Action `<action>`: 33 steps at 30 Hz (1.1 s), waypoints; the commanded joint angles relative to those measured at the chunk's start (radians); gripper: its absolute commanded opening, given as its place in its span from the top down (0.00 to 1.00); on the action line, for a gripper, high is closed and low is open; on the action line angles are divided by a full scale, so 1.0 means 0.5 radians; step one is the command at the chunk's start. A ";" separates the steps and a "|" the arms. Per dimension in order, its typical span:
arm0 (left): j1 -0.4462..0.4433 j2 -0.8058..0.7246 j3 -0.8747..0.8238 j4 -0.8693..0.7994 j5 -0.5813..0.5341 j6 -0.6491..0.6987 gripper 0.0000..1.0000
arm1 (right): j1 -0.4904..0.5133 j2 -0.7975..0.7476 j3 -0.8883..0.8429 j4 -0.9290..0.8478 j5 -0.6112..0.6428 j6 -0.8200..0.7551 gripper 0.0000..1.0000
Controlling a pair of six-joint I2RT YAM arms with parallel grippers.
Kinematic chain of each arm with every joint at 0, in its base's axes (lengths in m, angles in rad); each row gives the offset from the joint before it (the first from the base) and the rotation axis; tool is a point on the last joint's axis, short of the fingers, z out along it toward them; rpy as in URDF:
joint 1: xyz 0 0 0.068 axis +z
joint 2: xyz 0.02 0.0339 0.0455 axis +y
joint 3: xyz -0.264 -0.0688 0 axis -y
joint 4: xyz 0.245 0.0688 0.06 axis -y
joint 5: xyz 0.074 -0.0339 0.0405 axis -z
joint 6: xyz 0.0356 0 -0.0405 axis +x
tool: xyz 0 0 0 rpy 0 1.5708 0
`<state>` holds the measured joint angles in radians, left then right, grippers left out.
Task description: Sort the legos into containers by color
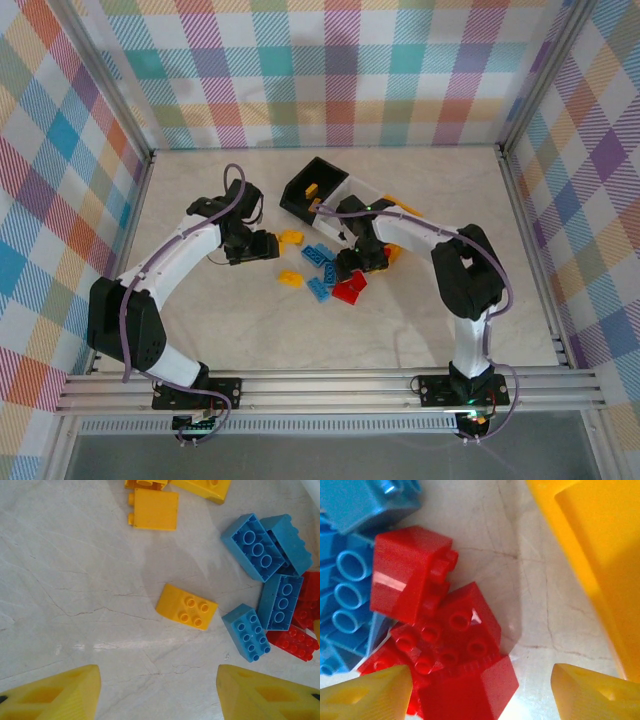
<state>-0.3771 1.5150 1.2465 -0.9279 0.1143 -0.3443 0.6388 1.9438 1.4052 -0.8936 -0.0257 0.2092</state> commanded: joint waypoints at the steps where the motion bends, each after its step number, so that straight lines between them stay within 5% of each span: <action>1: 0.024 0.034 0.005 0.012 0.026 0.034 0.37 | 0.005 0.061 0.057 -0.011 -0.028 -0.079 0.28; 7: 0.040 0.087 0.010 0.029 0.050 0.059 0.37 | -0.007 0.053 -0.003 0.020 -0.030 -0.087 0.35; 16: 0.046 0.125 0.014 0.051 0.086 0.072 0.37 | -0.004 -0.042 -0.042 0.018 0.022 -0.067 0.60; 27: 0.049 0.076 -0.020 0.046 0.097 0.096 0.37 | -0.028 -0.321 0.119 -0.246 0.118 -0.010 0.60; 33: 0.008 0.044 -0.086 0.088 0.169 0.053 0.37 | -0.204 -0.328 0.419 -0.363 0.139 -0.050 0.60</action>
<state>-0.3653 1.5677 1.2270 -0.8894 0.1680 -0.3183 0.5869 1.7931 1.5482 -1.0180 0.0200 0.1898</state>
